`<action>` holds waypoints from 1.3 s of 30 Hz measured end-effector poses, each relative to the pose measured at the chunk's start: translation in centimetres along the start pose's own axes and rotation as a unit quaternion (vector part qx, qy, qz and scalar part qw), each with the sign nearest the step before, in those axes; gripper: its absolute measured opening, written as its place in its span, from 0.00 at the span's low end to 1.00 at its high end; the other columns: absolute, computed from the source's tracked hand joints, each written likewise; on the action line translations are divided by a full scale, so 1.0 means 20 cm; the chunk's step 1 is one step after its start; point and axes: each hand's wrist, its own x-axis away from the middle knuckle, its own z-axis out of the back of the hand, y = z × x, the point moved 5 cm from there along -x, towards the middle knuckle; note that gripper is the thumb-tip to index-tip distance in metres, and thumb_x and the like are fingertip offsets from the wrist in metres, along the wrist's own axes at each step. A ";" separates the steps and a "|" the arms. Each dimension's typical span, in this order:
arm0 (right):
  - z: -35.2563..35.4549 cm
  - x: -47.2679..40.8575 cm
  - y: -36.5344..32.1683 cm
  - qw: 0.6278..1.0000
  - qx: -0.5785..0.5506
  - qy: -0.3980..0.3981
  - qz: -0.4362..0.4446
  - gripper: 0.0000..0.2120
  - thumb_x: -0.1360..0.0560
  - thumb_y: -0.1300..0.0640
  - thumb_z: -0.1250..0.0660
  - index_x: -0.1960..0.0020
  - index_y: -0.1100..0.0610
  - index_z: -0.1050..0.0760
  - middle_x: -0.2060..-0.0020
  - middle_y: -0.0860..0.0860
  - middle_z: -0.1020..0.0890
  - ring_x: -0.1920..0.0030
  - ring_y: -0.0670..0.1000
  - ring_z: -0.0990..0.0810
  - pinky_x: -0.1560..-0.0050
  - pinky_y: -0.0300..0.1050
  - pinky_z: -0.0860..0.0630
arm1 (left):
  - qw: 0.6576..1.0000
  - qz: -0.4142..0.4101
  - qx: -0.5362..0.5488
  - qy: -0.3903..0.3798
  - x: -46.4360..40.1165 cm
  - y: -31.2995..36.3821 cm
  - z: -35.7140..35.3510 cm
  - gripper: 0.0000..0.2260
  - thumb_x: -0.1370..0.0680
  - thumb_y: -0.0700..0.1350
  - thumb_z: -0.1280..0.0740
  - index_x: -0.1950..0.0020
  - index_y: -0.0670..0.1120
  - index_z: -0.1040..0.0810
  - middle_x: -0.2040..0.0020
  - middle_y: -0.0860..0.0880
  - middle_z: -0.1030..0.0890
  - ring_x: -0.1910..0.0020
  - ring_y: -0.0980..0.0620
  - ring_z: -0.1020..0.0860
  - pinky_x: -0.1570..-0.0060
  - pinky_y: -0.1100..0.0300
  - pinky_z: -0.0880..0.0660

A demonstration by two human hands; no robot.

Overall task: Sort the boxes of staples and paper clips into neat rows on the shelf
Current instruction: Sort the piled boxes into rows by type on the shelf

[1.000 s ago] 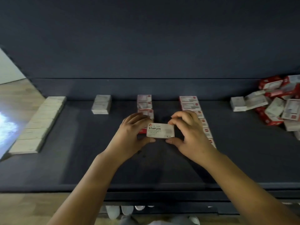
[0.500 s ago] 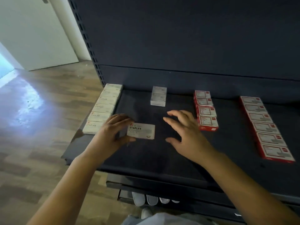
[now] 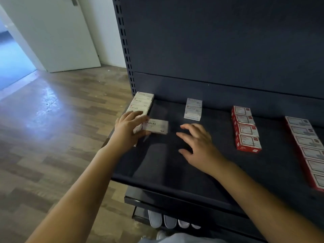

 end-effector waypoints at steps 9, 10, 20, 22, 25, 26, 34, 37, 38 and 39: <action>0.04 0.00 0.05 0.998 0.014 -0.014 -0.052 0.23 0.24 0.52 0.36 0.30 0.54 0.33 0.30 0.48 0.38 0.30 0.49 0.47 0.32 0.46 0.48 | 0.966 0.132 -0.154 -0.158 -0.28 -0.05 -0.17 0.19 0.20 0.58 0.45 0.28 0.61 0.39 0.23 0.48 0.54 0.25 0.41 0.55 0.33 0.32 0.54; 0.04 0.01 0.05 0.998 0.014 -0.015 -0.056 0.23 0.24 0.52 0.36 0.30 0.54 0.33 0.30 0.48 0.38 0.30 0.48 0.47 0.32 0.46 0.48 | 0.962 0.133 -0.168 -0.169 -0.30 -0.05 -0.17 0.20 0.19 0.57 0.46 0.27 0.61 0.41 0.23 0.48 0.55 0.25 0.41 0.56 0.33 0.32 0.54; 0.03 0.06 0.08 0.997 -0.004 0.017 -0.073 0.20 0.26 0.55 0.33 0.35 0.58 0.27 0.32 0.52 0.33 0.31 0.52 0.43 0.33 0.53 0.44 | 0.952 0.069 -0.279 -0.107 -0.51 0.01 -0.19 0.13 0.22 0.40 0.44 0.40 0.46 0.27 0.40 0.45 0.25 0.39 0.44 0.29 0.43 0.51 0.35; 0.03 0.07 0.09 0.997 -0.007 0.033 -0.069 0.20 0.28 0.57 0.31 0.37 0.59 0.25 0.34 0.54 0.31 0.33 0.51 0.42 0.35 0.55 0.42 | 0.959 0.089 -0.253 -0.089 -0.53 0.03 -0.17 0.12 0.22 0.40 0.44 0.42 0.45 0.24 0.42 0.43 0.24 0.43 0.41 0.26 0.50 0.53 0.33; 0.04 0.07 0.10 0.997 -0.004 0.045 -0.070 0.20 0.28 0.57 0.30 0.38 0.60 0.25 0.35 0.55 0.30 0.35 0.49 0.45 0.36 0.54 0.42 | 0.968 0.130 -0.208 -0.058 -0.56 0.05 -0.14 0.11 0.20 0.40 0.43 0.45 0.39 0.23 0.43 0.40 0.23 0.44 0.38 0.27 0.51 0.51 0.32; 0.04 0.08 0.11 0.997 -0.002 0.044 -0.071 0.20 0.28 0.57 0.30 0.38 0.59 0.25 0.34 0.54 0.30 0.35 0.49 0.45 0.36 0.53 0.42 | 0.967 0.124 -0.216 -0.053 -0.58 0.05 -0.15 0.12 0.20 0.40 0.43 0.44 0.39 0.23 0.43 0.40 0.24 0.43 0.38 0.28 0.50 0.51 0.32; 0.08 0.10 0.15 0.995 0.003 0.039 -0.092 0.20 0.26 0.55 0.33 0.35 0.57 0.27 0.32 0.52 0.33 0.32 0.51 0.45 0.33 0.53 0.43 | 0.975 0.110 -0.190 -0.032 -0.59 -0.01 -0.19 0.13 0.22 0.41 0.41 0.40 0.44 0.22 0.41 0.44 0.25 0.41 0.40 0.30 0.45 0.50 0.34; 0.09 0.12 0.19 0.994 0.015 0.047 -0.100 0.20 0.25 0.55 0.34 0.35 0.57 0.27 0.32 0.51 0.34 0.30 0.53 0.43 0.33 0.51 0.44 | 0.988 0.086 -0.126 0.002 -0.48 0.05 -0.21 0.11 0.23 0.43 0.38 0.43 0.45 0.20 0.41 0.43 0.23 0.43 0.39 0.29 0.46 0.50 0.33; 0.10 0.13 0.20 0.993 0.016 0.054 -0.101 0.19 0.26 0.55 0.33 0.36 0.57 0.26 0.33 0.52 0.33 0.31 0.55 0.41 0.34 0.52 0.42 | 0.992 0.070 -0.106 0.015 -0.42 0.09 -0.21 0.10 0.24 0.42 0.37 0.45 0.45 0.20 0.43 0.43 0.22 0.45 0.39 0.27 0.48 0.50 0.32; 0.10 0.14 0.22 0.993 0.016 0.064 -0.100 0.19 0.27 0.56 0.31 0.37 0.58 0.25 0.34 0.53 0.31 0.32 0.56 0.39 0.35 0.54 0.40 | 0.995 0.048 -0.088 0.025 -0.36 0.14 -0.22 0.10 0.25 0.42 0.35 0.46 0.44 0.19 0.44 0.43 0.21 0.46 0.39 0.26 0.49 0.49 0.31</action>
